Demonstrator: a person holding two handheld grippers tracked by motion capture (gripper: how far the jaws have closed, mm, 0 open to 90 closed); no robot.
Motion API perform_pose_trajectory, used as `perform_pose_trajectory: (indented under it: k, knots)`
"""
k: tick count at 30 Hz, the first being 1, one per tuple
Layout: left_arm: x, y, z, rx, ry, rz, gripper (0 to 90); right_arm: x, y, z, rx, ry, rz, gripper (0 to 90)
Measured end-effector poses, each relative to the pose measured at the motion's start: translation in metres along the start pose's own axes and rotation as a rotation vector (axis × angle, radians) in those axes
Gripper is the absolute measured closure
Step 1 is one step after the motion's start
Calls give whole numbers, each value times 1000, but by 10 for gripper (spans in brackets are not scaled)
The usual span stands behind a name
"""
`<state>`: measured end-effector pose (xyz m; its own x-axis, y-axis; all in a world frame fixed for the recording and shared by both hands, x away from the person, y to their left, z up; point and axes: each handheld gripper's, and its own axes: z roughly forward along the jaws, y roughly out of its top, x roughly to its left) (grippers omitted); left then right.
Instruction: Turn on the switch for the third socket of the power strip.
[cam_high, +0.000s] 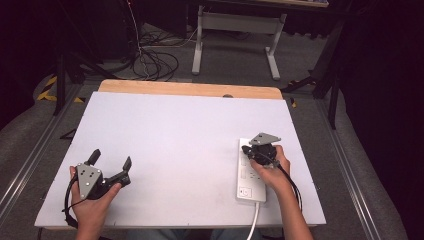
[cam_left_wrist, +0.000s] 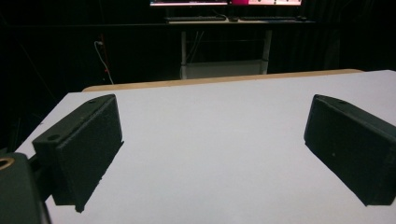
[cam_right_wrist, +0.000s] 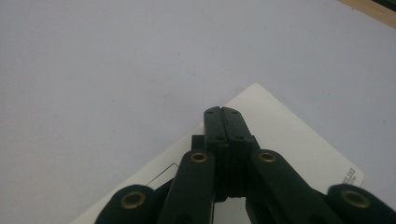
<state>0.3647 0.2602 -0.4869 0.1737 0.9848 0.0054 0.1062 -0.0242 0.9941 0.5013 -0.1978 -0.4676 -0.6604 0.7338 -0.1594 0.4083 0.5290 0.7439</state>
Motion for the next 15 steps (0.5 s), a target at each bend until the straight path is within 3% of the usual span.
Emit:
perform_pose_trajectory:
  k: [15]
  knots:
    - [0, 0, -2, -1, 1, 1, 50, 2, -2, -1, -15, -9, 14, 900]
